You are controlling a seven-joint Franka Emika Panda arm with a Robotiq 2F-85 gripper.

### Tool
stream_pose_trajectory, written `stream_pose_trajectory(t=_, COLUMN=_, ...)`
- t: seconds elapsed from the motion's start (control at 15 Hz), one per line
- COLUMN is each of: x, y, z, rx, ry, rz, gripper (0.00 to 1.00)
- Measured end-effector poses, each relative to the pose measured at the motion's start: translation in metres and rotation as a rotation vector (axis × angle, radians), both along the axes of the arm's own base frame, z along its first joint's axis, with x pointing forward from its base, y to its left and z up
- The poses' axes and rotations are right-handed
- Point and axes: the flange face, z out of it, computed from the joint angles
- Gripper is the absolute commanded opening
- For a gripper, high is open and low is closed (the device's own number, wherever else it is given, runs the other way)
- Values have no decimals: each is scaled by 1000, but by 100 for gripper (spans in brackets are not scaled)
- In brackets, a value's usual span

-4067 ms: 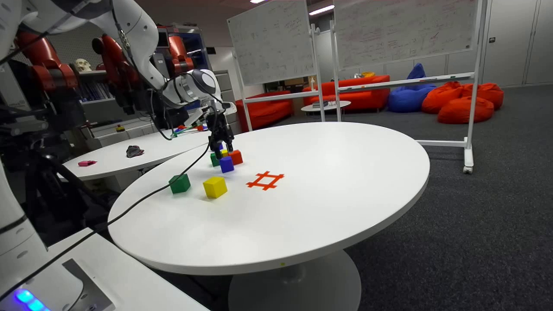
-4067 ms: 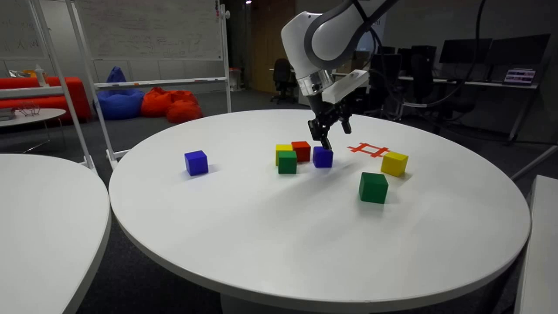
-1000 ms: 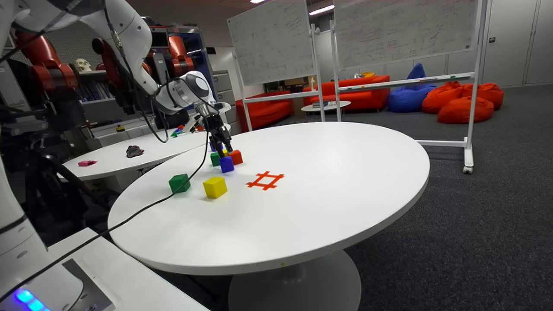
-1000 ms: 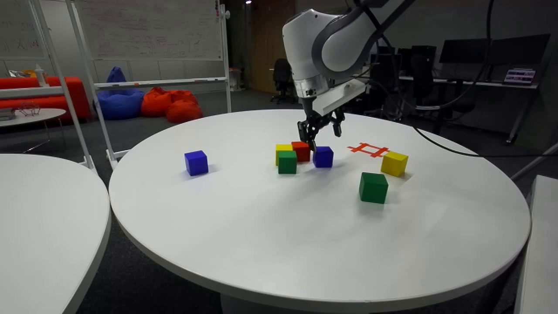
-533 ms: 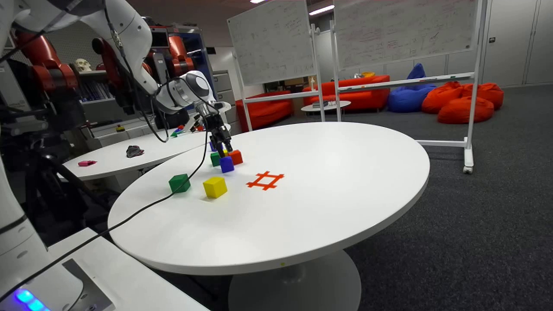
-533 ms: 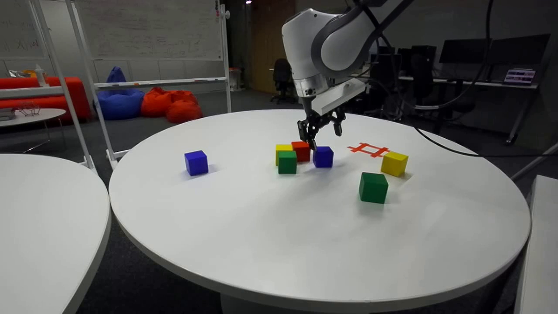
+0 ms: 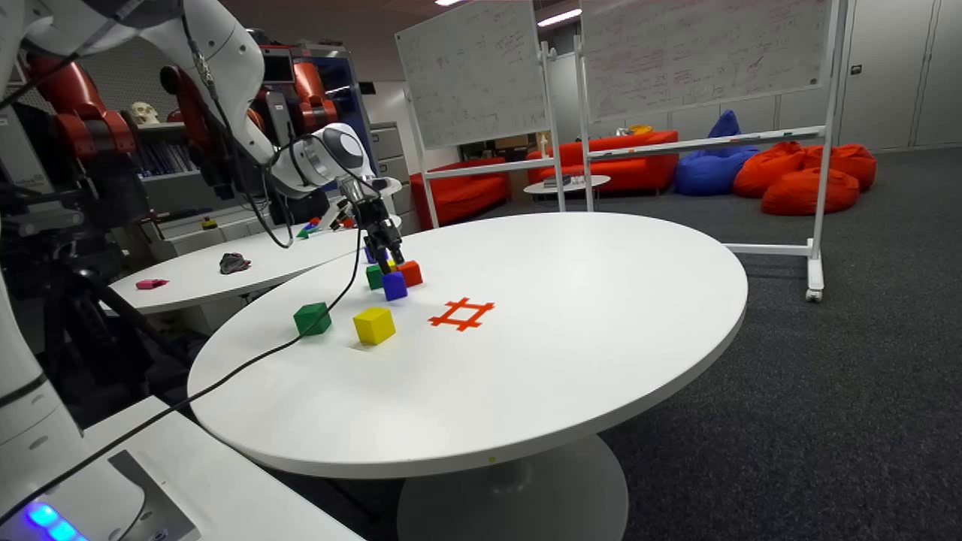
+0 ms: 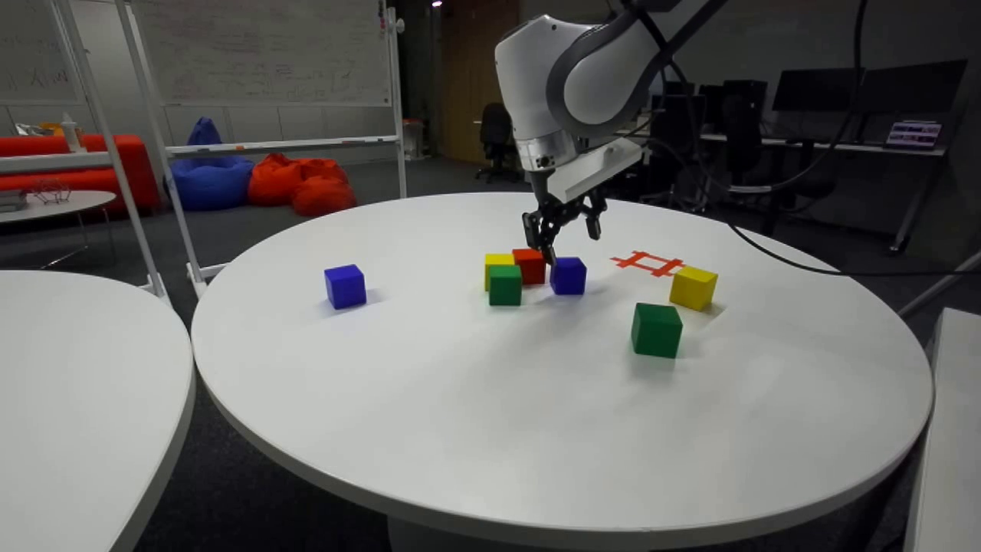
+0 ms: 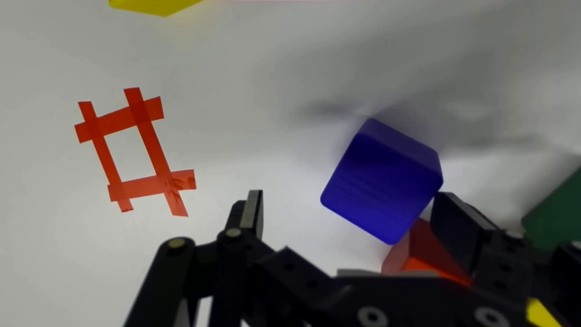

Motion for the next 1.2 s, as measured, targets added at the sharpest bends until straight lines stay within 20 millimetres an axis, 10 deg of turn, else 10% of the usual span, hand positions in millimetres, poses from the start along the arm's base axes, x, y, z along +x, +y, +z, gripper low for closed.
stream_pose_trajectory(t=1.2, x=-8, y=17, z=-17, rx=-15, ry=43, rz=58, gripper=100)
